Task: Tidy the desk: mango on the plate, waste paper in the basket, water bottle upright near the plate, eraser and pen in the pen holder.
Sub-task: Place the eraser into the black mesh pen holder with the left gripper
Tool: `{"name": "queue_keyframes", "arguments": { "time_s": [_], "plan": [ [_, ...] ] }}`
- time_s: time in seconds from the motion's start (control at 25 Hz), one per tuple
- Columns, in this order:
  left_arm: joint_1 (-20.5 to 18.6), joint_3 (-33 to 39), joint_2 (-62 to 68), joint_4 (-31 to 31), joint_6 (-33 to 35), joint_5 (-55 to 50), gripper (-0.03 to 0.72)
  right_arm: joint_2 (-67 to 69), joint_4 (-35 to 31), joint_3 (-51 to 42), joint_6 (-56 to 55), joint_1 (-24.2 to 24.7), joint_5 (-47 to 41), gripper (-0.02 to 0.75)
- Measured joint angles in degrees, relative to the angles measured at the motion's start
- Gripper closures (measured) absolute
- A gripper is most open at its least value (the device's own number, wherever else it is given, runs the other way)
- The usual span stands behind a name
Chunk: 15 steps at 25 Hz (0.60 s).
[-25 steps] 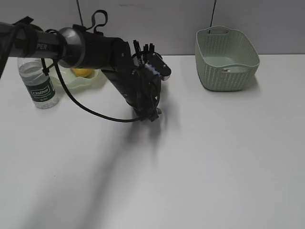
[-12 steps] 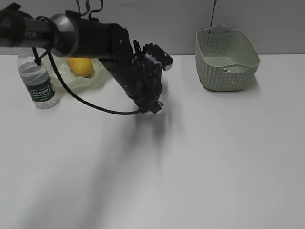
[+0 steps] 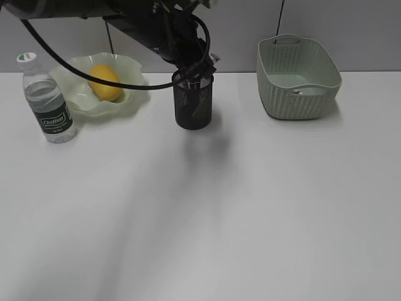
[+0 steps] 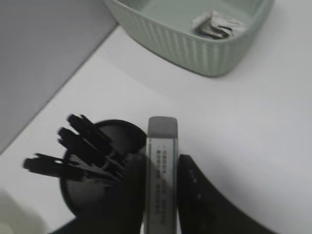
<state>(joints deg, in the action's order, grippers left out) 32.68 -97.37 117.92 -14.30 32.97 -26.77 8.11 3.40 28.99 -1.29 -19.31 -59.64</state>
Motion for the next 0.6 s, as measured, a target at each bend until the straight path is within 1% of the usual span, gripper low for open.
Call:
{"name": "queue_keyframes", "arguments": {
  "time_s": [0.12, 0.28, 0.36, 0.52, 0.6],
  "plan": [
    [-1.43, 0.0, 0.55, -1.75, 0.0, 4.57, 0.533, 0.0, 0.0, 0.0, 0.0, 0.0, 0.0, 0.282],
    [-2.64, 0.0, 2.29, -6.02, -0.01, 10.13, 0.533, 0.0, 0.0, 0.0, 0.0, 0.0, 0.0, 0.282],
    [-2.93, 0.0, 3.58, -7.5, -0.07, 11.17, 0.533, 0.0, 0.0, 0.0, 0.0, 0.0, 0.0, 0.282],
    [-3.0, 0.0, 5.65, -8.17, -0.06, 11.81, 0.531, 0.0, 0.0, 0.0, 0.0, 0.0, 0.0, 0.282],
    [-3.0, 0.0, 6.27, -8.4, -0.06, 12.51, 0.511, 0.0, 0.0, 0.0, 0.0, 0.0, 0.0, 0.282]
  ]
}}
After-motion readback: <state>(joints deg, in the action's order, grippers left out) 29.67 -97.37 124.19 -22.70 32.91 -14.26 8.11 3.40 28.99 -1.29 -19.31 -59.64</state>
